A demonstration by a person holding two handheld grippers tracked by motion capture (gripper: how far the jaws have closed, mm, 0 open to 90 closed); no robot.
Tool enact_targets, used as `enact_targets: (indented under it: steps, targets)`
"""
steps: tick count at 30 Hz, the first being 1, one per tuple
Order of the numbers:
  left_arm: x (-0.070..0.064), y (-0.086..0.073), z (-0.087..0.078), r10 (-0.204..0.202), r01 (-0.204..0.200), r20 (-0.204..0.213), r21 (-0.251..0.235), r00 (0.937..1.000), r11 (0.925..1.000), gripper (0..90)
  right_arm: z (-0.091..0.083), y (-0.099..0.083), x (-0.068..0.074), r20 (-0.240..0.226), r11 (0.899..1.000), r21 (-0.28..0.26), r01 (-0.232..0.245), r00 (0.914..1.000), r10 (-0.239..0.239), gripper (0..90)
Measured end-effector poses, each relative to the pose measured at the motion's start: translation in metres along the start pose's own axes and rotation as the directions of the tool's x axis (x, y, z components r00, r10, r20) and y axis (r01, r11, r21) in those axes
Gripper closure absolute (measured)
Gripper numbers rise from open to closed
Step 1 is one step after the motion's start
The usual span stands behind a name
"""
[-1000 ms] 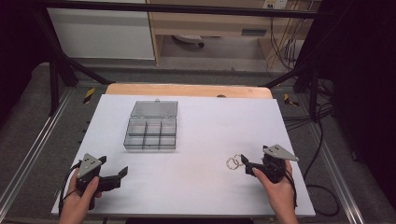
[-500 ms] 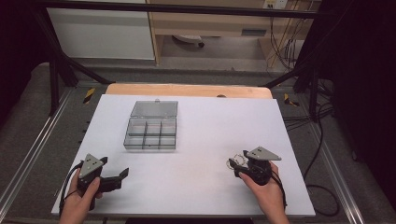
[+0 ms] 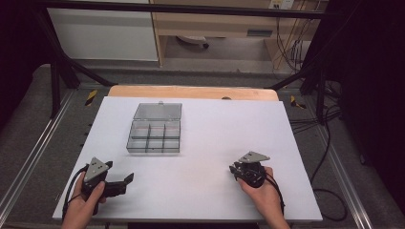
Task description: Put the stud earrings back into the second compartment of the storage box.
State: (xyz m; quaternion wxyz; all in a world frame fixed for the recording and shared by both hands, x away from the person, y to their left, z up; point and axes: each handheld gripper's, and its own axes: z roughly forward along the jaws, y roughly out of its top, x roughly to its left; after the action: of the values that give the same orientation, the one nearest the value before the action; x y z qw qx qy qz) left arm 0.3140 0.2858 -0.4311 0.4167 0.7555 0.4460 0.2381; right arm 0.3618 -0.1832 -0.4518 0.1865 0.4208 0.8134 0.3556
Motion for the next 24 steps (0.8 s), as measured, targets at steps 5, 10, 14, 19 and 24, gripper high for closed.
enact_targets:
  steps: [5, 10, 14, 19, 24]
  targets:
    - [-0.002, 0.0, 0.0, 0.01, -0.01, 0.002, 0.007, 0.9999, 0.9999, 8.3, 0.004, -0.001, -0.001, -0.003, 1.0, 0.006, -0.004, 1.0, 0.004, 83.3]
    - [-0.003, 0.0, 0.001, 0.022, -0.022, 0.007, 0.017, 0.9997, 0.9996, 8.3, 0.003, -0.002, -0.003, -0.014, 1.0, -0.002, 0.003, 0.9999, -0.003, 87.4]
    - [-0.002, -0.001, 0.001, 0.017, -0.017, 0.005, 0.016, 0.9998, 0.9997, 8.4, -0.002, 0.0, -0.001, -0.038, 0.999, -0.046, 0.006, 0.9992, -0.008, 87.5]
    - [-0.002, -0.001, 0.001, 0.016, -0.016, 0.001, 0.016, 0.9999, 0.9997, 8.3, -0.009, 0.004, 0.014, -0.091, 0.995, -0.092, 0.041, 0.9946, -0.05, 87.4]
    - [-0.002, 0.0, 0.002, 0.019, -0.019, -0.002, 0.02, 0.9998, 0.9996, 8.3, -0.001, 0.009, 0.034, -0.17, 0.989, -0.109, 0.097, 0.9788, -0.115, 87.4]
